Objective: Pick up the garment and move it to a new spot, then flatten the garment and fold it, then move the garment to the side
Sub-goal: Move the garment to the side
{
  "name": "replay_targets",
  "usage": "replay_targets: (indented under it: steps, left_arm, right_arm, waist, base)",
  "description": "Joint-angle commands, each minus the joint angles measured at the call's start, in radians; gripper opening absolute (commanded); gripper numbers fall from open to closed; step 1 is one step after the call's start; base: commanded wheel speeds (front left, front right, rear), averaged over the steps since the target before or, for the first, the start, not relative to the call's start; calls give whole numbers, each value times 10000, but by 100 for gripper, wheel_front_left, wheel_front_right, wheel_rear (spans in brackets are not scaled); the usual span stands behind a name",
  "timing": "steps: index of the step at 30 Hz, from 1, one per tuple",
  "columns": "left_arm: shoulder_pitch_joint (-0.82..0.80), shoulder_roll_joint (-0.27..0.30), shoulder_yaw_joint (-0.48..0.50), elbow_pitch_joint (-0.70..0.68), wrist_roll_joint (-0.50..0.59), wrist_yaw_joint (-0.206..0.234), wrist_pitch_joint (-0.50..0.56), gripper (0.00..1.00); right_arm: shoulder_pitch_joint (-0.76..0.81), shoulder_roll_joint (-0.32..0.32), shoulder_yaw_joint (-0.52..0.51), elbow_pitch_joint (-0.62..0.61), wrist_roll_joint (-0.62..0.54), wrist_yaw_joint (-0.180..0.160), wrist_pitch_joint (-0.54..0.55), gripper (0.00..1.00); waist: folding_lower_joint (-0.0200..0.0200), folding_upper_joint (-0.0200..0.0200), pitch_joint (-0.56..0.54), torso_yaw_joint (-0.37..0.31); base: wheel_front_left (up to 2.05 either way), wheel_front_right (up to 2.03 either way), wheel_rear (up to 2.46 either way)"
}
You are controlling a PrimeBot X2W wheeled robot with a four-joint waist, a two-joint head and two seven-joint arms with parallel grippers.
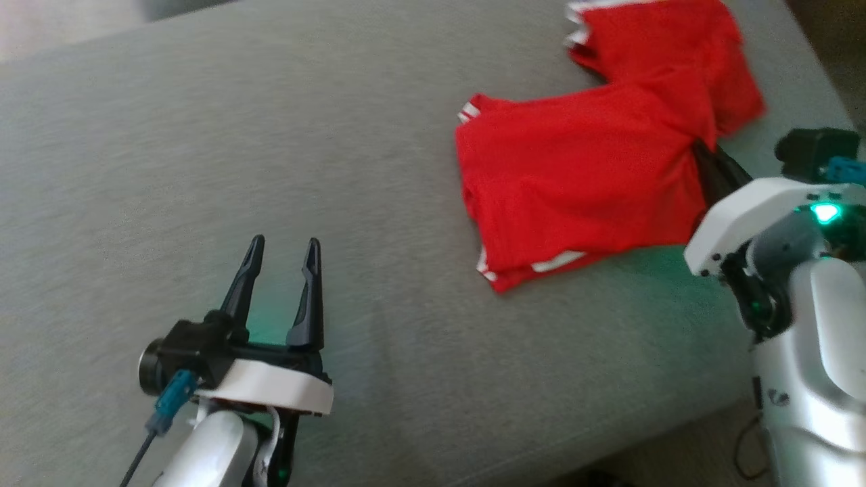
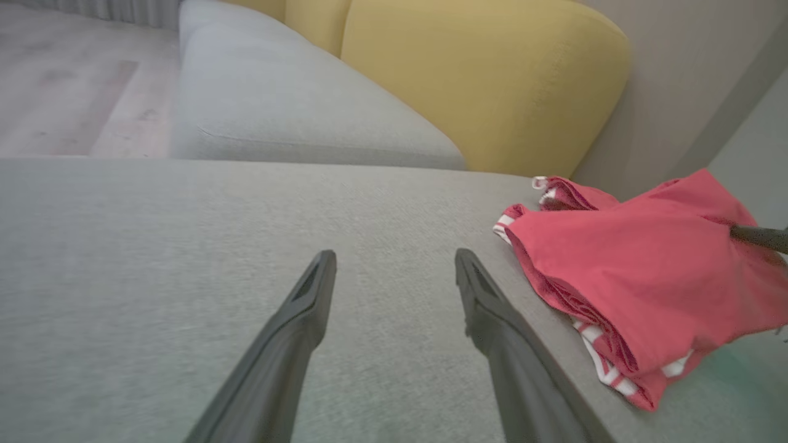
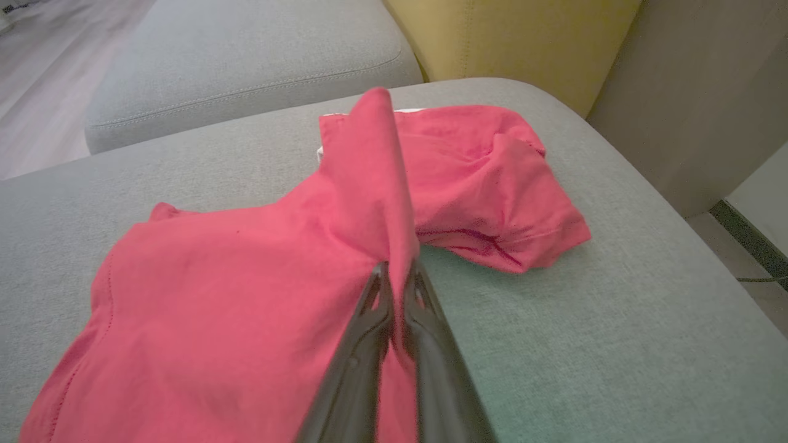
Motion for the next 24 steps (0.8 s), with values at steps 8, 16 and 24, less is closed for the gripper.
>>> replay_targets:
  steps: [8,16,24]
  left_arm:
    - [-424,347,279,-512,137,133,252,100]
    - [-276,167,285,-339,-6,212,17,100]
    - [-276,-72,246,-84,-120,166,-277,100]
  right_arm:
    - [-1001,314,446,36,89,-7,-698,0]
    - [-2091,209,673,-128,-33,-7,-395,0]
    - [-3330,-1018,-314,357,-420,-7,405,0]
  waist:
    - [-1,0,676,-868]
    - [-1,0,476,-60]
    - [-1,0,461,836]
  base:
    - [0,0,0]
    - [0,0,0]
    - [0,0,0]
